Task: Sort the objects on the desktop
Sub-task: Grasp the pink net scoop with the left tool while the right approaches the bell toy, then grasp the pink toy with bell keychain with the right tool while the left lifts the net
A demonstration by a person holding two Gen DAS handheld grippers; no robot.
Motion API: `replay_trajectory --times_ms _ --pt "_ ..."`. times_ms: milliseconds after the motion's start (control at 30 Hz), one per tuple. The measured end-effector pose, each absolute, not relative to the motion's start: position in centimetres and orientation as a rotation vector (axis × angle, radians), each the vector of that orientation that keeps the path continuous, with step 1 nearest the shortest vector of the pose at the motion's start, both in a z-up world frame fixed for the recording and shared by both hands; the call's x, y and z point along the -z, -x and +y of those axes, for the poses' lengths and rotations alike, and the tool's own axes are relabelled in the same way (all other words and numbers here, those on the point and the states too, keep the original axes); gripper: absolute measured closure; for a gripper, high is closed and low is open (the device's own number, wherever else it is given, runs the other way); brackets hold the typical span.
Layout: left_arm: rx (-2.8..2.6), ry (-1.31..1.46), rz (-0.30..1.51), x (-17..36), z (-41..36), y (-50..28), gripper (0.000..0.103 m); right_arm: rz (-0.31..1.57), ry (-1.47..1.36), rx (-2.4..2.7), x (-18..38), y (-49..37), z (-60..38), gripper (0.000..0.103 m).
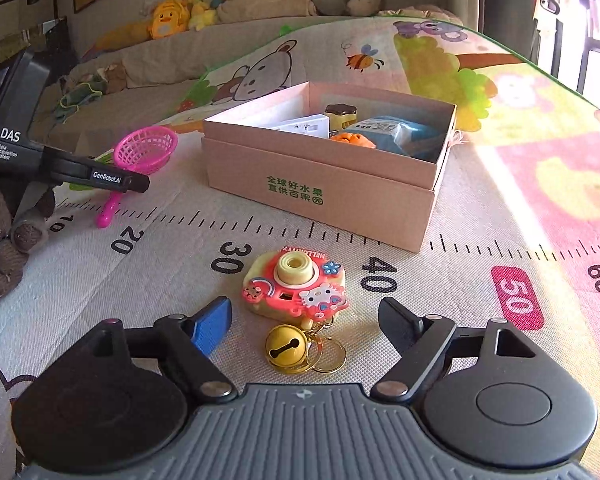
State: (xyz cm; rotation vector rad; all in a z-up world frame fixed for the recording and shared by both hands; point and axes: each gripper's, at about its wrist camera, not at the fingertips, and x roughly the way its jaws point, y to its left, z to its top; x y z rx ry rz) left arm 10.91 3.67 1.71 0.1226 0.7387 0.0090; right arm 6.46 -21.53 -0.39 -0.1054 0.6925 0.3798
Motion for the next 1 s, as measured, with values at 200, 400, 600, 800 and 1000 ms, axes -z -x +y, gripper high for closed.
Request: replay_trajectory --times_ms 200,400,600,800,1000 --pt "0.135 -0.112 0.759 -2.0 2.5 -5.8 0.083 0.694 0.1 -0.38 0.4 -6.5 -21.5 0.018" --pt "0.322 -0.196 0.775 -2.5 0.6 -0.9 0.053 0.686 0.116 -0.38 0.4 -6.3 -21.3 0.018" --pt "0.215 -0.197 0.685 -4.0 -0.2 -2.4 0.007 0.681 0.12 -0.37 0.4 -6.2 -21.2 0.018" --pt "0.148 -0.179 0.755 -2.3 -1.2 -6.9 0.006 0.68 0.123 -0.363 0.4 -6.2 -21.2 0.018" --pt "0.148 -0.226 0.724 -1.8 -1.7 -7.2 0.015 0.684 0.132 -0.367 0.5 -6.3 -21.1 0.018"
